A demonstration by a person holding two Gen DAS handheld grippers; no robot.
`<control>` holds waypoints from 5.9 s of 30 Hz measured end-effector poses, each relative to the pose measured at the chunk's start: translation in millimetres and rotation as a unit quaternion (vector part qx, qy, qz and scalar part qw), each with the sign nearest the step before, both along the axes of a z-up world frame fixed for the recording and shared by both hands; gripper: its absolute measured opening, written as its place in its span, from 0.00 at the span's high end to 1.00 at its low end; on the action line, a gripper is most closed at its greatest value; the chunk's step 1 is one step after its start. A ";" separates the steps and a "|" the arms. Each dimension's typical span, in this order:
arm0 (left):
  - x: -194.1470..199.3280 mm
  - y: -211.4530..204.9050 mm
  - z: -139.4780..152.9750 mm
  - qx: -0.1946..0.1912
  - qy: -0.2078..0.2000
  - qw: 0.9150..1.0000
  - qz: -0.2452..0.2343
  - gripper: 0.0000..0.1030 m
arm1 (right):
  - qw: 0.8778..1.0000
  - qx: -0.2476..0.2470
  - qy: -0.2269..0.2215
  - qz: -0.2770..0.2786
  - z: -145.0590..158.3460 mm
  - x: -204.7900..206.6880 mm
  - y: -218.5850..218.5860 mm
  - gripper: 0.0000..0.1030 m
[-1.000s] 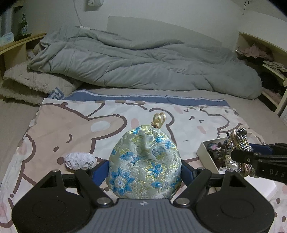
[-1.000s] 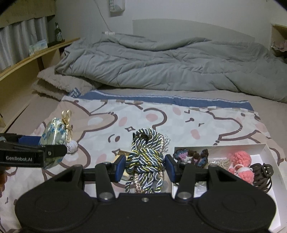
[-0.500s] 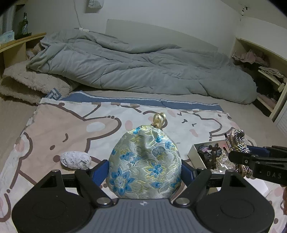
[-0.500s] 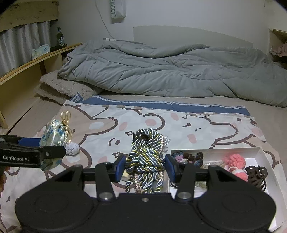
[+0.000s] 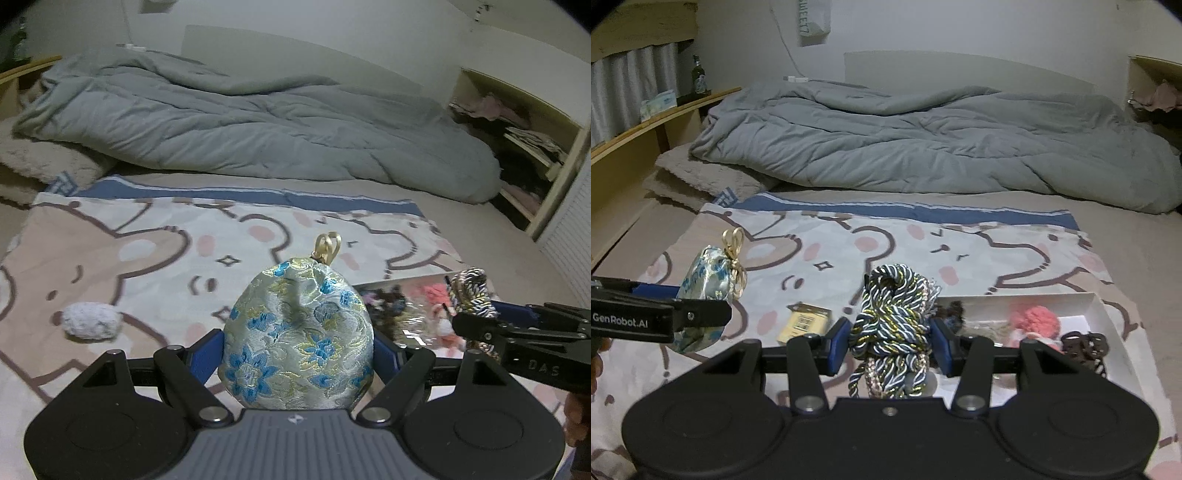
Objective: Organize objects
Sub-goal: 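Lift and carry the floral pouch and twisted cord toward the white box, then lower the pouch and cord into the white box and open both grippers, then withdraw both grippers from the box toward the lace ball and tissue pack, then grasp the white lace ball with the left gripper while the right gripper grasps the yellow tissue pack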
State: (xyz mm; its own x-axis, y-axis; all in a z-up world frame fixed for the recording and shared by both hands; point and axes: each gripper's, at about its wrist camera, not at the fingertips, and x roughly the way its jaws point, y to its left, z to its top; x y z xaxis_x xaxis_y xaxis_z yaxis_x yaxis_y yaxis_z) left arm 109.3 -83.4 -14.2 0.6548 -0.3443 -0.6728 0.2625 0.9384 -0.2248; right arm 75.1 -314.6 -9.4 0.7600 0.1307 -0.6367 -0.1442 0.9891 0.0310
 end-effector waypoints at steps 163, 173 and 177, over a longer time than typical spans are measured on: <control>6.6 44.5 -8.6 0.075 -0.011 0.995 0.071 0.00 | 0.996 -0.030 0.013 -0.089 -6.7 -5.5 -23.8 0.00; 11.7 76.9 -9.2 0.081 -0.034 0.993 0.073 0.00 | 0.998 -0.017 0.013 -0.060 -10.3 17.6 16.3 0.00; 14.2 85.0 -8.0 0.088 -0.041 0.993 0.072 0.00 | 0.998 -0.007 0.013 -0.054 -12.6 26.2 30.1 0.00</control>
State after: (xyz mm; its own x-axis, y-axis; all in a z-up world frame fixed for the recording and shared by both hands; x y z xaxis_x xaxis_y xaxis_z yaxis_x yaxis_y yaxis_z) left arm 123.5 1.7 -22.1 0.7440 -0.1251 -0.6564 0.1327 0.9904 -0.0383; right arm 101.3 -284.4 -22.0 0.7520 0.0409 -0.6579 -0.0367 0.9991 0.0202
